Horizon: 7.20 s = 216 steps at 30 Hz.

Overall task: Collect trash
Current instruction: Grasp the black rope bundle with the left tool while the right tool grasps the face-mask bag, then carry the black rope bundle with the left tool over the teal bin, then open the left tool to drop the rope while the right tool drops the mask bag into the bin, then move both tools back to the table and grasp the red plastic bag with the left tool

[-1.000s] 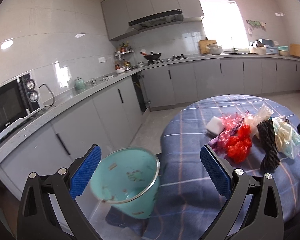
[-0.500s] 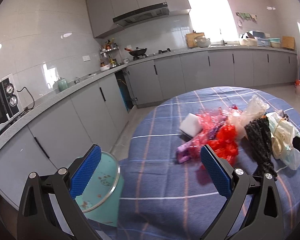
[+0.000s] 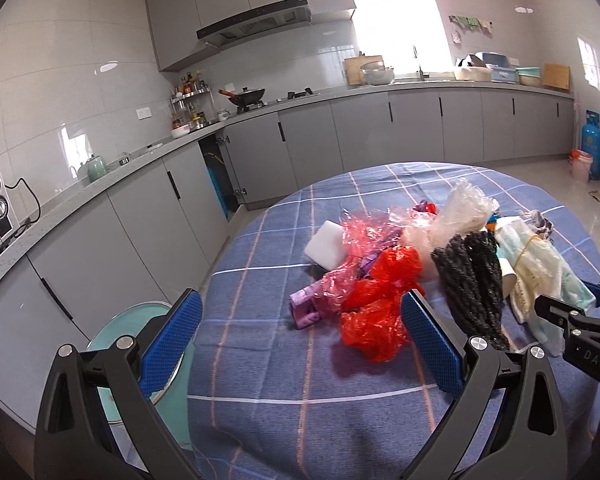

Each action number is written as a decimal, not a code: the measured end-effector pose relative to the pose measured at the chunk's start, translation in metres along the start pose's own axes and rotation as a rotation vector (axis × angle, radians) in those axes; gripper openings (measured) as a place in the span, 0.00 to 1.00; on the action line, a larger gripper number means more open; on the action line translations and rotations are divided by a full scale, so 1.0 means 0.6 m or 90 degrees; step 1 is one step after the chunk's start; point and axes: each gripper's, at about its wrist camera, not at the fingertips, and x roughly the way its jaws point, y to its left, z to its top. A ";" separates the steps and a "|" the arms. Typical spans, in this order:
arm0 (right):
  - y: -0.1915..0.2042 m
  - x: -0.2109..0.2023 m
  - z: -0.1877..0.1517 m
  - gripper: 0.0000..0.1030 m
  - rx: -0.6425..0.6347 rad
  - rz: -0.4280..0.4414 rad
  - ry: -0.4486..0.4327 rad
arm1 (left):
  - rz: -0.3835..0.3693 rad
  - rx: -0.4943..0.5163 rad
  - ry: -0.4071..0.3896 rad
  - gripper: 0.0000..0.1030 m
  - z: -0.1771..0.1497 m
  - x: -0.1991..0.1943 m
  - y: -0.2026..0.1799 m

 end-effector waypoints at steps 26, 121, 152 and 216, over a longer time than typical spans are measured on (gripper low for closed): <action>-0.038 -0.083 0.006 0.14 -0.036 -0.018 -0.110 | -0.089 0.055 0.047 0.90 -0.017 0.036 -0.137; 0.459 0.054 0.115 0.14 -0.283 0.286 -0.141 | 0.226 -0.136 0.054 0.25 -0.065 0.003 0.416; 0.547 0.118 0.087 0.33 -0.354 0.340 -0.072 | 0.249 -0.158 0.079 0.57 -0.090 0.040 0.465; 0.003 -0.036 0.091 0.57 -0.075 -0.009 -0.080 | 0.032 -0.004 0.060 0.71 -0.017 0.063 0.101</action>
